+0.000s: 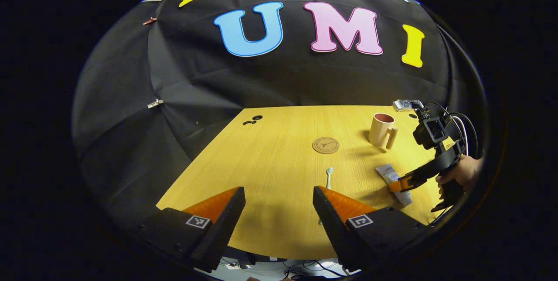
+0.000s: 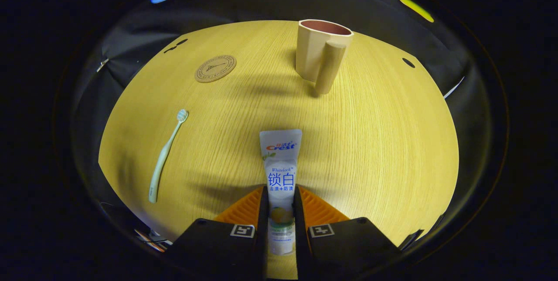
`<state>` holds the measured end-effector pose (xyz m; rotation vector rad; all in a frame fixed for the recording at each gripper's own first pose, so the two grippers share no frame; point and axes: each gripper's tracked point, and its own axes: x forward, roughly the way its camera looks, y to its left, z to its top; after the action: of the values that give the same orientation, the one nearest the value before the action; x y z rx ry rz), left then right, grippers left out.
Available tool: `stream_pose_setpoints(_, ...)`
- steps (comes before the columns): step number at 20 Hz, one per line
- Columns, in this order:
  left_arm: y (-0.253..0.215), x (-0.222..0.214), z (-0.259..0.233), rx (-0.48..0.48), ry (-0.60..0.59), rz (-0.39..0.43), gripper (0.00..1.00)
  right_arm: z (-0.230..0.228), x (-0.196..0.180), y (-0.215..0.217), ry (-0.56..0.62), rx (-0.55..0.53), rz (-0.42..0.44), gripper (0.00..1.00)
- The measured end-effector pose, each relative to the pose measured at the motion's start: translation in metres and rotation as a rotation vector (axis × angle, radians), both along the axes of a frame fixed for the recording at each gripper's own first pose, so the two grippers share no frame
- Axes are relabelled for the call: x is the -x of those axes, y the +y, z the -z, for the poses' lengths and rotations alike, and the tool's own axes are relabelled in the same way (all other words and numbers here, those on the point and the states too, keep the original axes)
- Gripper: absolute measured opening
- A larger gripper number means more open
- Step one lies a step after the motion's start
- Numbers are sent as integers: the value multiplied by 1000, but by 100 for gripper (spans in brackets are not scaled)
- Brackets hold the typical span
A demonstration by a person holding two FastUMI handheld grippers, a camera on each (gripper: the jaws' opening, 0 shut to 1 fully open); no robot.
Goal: Put the toothbrush and toothpaste on the desktop into the cup, then pick up the cup and place it on the coaster on the desktop.
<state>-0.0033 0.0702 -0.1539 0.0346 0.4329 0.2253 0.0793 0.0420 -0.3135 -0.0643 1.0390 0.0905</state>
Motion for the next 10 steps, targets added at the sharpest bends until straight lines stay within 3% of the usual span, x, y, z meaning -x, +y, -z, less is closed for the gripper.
stream_pose_setpoints(1, 1, 0, 4, 3, 11, 6, 99, -3, -4, 1, -10, -19, 0, 30)
stream_pose_setpoints(2, 1, -1, 6, 6, 20, 13, 99, -2, 0, 1, 11, -34, -2, 21)
stream_pose_setpoints(3, 0, -4, 8, 12, 26, 22, 99, -3, -1, 0, 7, -53, 5, 26)
stream_pose_setpoints(10, -41, -44, 35, 93, 117, 203, 99, -41, 11, -29, -84, -89, 35, 26)
